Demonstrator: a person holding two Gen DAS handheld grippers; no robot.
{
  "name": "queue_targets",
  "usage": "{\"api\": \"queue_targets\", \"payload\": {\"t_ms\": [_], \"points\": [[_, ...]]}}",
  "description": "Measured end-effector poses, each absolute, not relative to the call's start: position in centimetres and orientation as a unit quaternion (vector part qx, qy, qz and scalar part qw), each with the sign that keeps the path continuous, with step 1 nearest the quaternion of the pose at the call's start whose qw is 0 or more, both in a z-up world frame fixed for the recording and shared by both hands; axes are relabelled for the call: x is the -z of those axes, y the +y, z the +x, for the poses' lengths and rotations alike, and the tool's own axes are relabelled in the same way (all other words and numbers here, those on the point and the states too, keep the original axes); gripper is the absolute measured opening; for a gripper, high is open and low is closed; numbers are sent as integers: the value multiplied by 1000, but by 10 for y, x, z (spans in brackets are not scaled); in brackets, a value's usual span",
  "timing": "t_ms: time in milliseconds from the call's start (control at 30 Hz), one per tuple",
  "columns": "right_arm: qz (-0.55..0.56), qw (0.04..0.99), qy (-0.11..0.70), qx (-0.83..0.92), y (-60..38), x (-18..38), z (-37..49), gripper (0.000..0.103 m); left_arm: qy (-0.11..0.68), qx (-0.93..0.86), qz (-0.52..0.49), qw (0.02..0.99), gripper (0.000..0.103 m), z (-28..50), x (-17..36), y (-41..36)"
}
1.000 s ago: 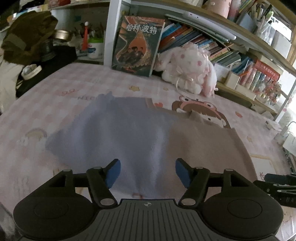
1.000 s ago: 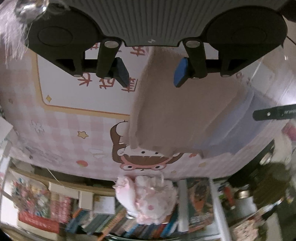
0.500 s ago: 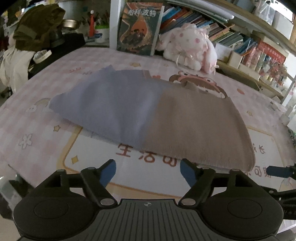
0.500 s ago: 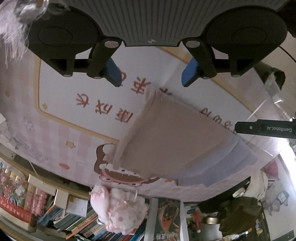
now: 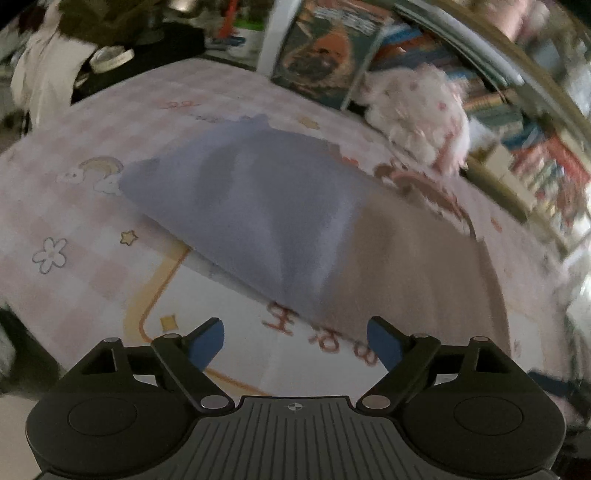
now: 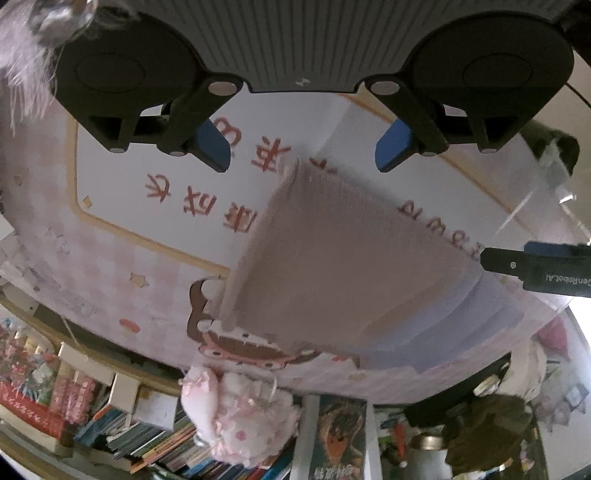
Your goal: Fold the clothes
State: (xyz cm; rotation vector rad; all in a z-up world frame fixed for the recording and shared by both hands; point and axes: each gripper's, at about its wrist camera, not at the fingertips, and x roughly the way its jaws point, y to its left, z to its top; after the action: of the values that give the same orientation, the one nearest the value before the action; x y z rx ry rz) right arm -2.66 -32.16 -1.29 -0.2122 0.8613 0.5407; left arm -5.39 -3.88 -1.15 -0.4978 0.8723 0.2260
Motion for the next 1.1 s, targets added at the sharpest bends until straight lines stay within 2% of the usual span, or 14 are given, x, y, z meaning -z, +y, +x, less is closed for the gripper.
{"api": "queue_targets", "payload": {"t_ms": [100, 400, 700, 900, 933, 967, 1067, 1100], "points": [[-101, 871, 412, -249, -316, 11, -24, 86, 427, -89, -301, 848, 87, -48, 20, -16], [-95, 883, 412, -203, -306, 4, -16, 86, 390, -103, -444, 800, 87, -41, 39, 49], [-28, 895, 427, -127, -323, 1, -2, 86, 315, -128, -567, 750, 84, -42, 57, 95], [41, 882, 456, -110, -333, 8, 12, 78, 284, -154, -636, 701, 44, -41, 75, 115], [60, 876, 465, -109, -336, 10, 16, 72, 280, -160, -644, 694, 36, -40, 78, 117], [77, 871, 474, -106, -338, 13, 19, 62, 279, -164, -646, 691, 29, -40, 80, 118], [121, 854, 496, -96, -343, 23, 26, 42, 283, -171, -631, 701, 21, -34, 81, 118], [133, 850, 500, -97, -344, 26, 27, 38, 285, -169, -615, 716, 16, -32, 77, 116]]}}
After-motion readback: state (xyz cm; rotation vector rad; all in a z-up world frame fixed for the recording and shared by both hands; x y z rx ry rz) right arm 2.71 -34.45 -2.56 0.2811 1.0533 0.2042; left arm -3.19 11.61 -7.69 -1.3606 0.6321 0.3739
